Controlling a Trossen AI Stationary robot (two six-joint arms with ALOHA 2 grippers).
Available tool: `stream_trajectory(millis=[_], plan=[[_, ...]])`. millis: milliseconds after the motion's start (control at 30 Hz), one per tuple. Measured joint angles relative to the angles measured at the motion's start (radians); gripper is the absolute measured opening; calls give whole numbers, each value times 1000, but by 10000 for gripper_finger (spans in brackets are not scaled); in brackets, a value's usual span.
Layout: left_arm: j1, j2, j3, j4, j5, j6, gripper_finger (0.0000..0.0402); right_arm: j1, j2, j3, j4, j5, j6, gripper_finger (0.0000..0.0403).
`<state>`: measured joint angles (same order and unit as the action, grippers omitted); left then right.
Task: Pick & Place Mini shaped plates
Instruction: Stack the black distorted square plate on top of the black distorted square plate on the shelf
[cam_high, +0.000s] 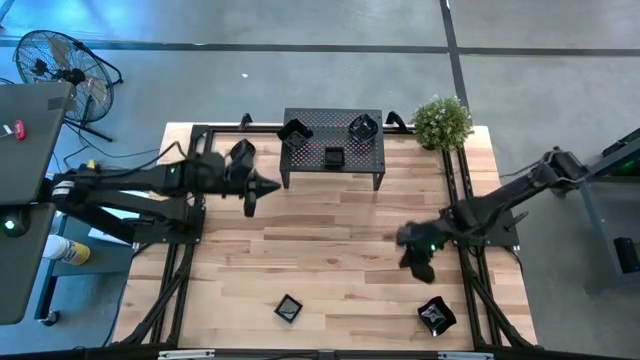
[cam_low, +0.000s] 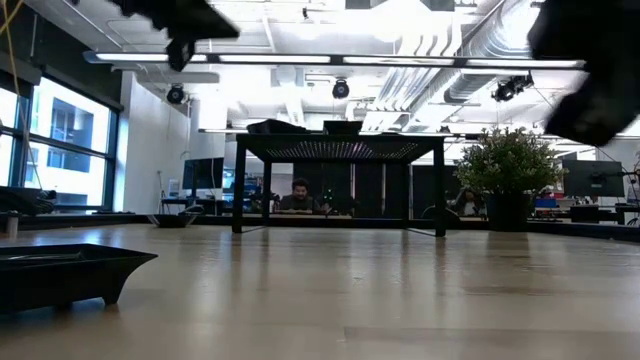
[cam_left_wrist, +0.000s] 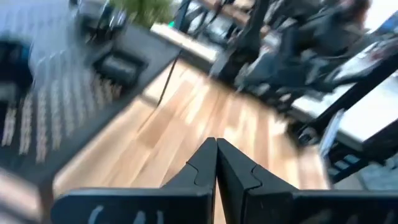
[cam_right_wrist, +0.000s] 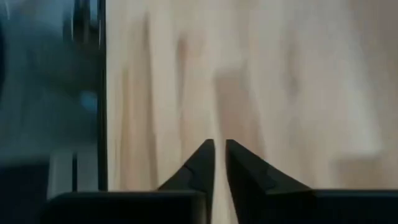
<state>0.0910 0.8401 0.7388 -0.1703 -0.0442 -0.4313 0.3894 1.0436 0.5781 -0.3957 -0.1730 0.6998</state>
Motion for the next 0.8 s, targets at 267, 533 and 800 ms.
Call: stream_trajectory(millis=[267,533,800], plan=[[-120,-32,-81,-73,-150,-79,4,246,130,-1,-25,-96,0,121],[-124,-31,-81,-72,-152,-80,4,368,223,-1,-24,-101,-41,129],[-124,-31,-81,-72,-149,-80,4,407,302,-1,-5,-111,-95,98]])
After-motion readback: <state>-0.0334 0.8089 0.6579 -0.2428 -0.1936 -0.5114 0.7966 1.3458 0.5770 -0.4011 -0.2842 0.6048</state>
